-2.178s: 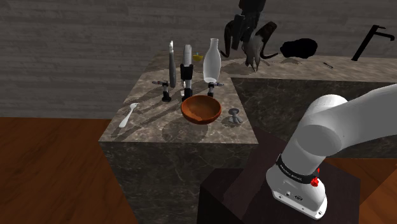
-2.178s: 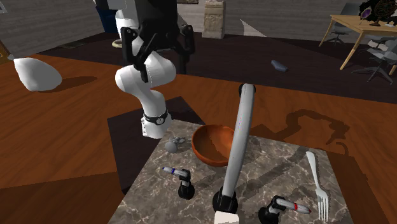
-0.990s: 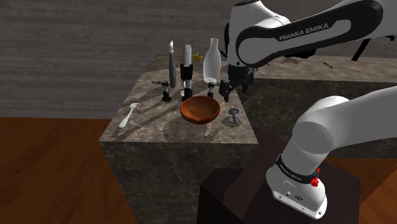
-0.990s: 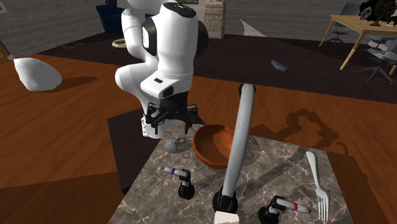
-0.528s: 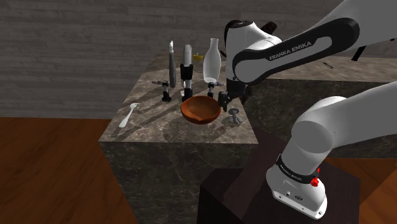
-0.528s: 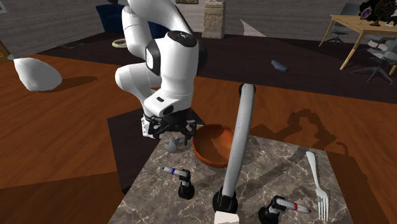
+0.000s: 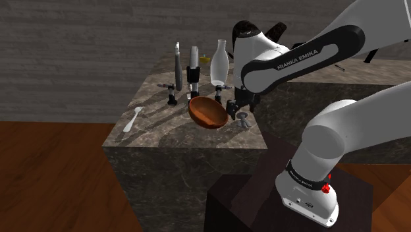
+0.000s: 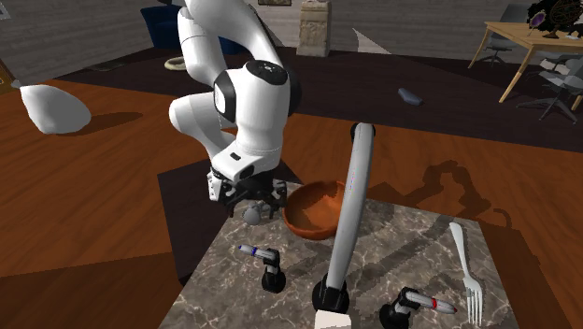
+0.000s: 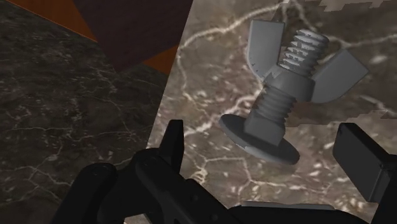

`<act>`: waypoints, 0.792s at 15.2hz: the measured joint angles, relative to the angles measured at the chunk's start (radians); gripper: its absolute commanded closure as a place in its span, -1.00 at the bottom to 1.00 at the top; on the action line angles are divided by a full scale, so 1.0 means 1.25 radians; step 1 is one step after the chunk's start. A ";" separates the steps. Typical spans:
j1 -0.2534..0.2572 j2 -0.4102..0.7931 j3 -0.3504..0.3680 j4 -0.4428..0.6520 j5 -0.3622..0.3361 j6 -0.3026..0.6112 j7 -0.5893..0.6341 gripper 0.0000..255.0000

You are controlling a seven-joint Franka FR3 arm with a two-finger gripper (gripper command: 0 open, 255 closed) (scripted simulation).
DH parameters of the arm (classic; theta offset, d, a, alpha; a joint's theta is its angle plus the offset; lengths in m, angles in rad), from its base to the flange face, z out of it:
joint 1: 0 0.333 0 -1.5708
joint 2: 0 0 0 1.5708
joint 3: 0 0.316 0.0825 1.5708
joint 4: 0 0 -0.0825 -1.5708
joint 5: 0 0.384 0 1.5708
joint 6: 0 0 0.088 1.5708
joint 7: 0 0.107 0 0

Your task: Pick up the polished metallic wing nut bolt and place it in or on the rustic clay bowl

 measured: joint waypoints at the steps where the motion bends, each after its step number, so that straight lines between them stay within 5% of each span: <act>1: 0.001 0.001 0.000 0.000 0.001 0.001 0.001 -1.00; 2: 0.001 0.001 0.000 0.000 0.001 0.002 0.001 1.00; 12: 0.001 0.002 0.000 0.000 0.002 0.003 0.001 1.00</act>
